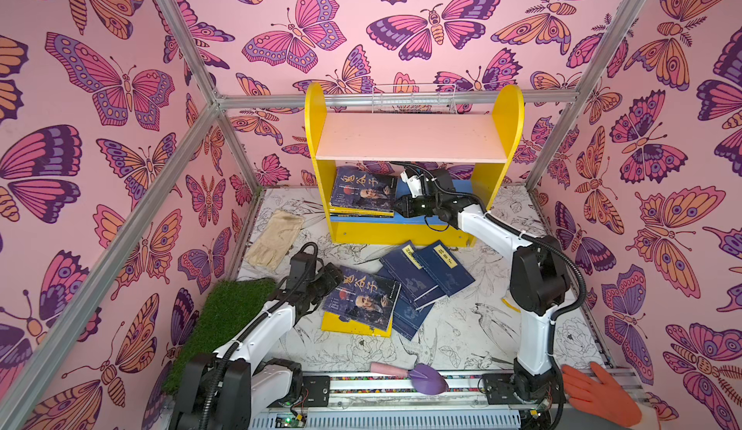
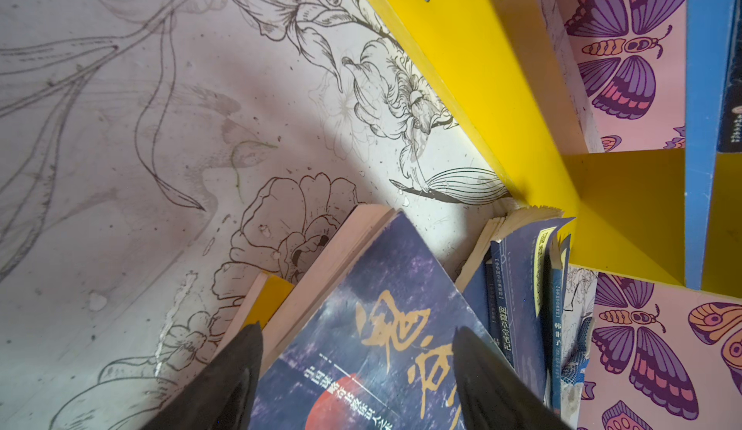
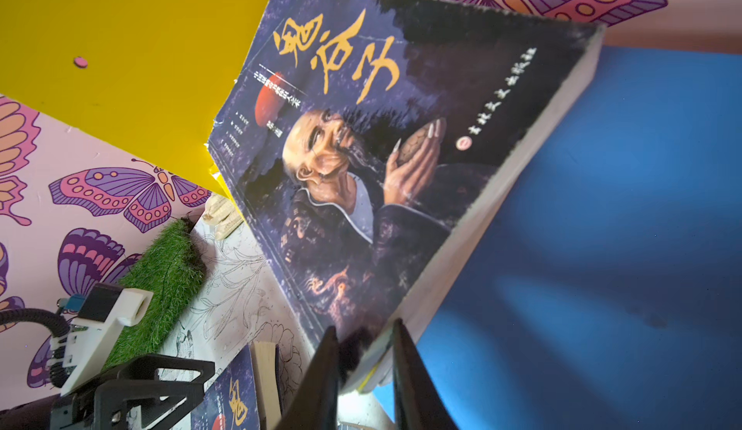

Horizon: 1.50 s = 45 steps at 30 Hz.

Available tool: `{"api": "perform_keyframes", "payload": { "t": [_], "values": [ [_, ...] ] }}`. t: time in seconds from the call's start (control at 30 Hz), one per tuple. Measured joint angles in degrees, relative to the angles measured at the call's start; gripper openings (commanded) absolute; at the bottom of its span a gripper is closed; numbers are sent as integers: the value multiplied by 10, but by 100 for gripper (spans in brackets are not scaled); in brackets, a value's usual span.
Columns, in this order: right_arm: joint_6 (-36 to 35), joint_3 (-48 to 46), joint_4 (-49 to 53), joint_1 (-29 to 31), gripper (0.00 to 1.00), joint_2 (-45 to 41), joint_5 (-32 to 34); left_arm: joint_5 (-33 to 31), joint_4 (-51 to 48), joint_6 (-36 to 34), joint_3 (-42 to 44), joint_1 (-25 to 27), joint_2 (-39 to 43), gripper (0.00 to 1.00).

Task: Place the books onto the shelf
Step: 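Release the book and move the right gripper down to the second purple book, then grasp the second purple gold-lettered book with the right gripper and lift it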

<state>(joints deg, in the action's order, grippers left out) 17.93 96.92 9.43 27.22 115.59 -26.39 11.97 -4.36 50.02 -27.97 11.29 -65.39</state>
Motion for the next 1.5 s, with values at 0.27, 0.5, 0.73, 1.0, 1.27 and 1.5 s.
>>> {"api": "perform_keyframes", "payload": {
  "t": [0.27, 0.5, 0.73, 1.0, 1.27, 1.5],
  "values": [
    [0, 14, 10, -1, 42, 8, 0, 0, 0, 0, 0, 0, -3, 77],
    [-4, -97, -10, 5, 59, -68, 54, -5, 0, 0, 0, 0, -3, 77],
    [-24, -264, -7, 61, 60, -253, 71, -13, -7, -7, 0, 0, -5, 76],
    [-50, -364, 91, 191, 60, -263, 8, -23, -52, -40, -23, 9, -37, 75],
    [-99, -336, 224, 188, 60, -179, -12, -35, -97, -72, -34, 27, -55, 73],
    [-103, -335, 216, 153, 60, -146, -55, -39, -112, -89, -36, 34, -60, 69]
  ]
}}
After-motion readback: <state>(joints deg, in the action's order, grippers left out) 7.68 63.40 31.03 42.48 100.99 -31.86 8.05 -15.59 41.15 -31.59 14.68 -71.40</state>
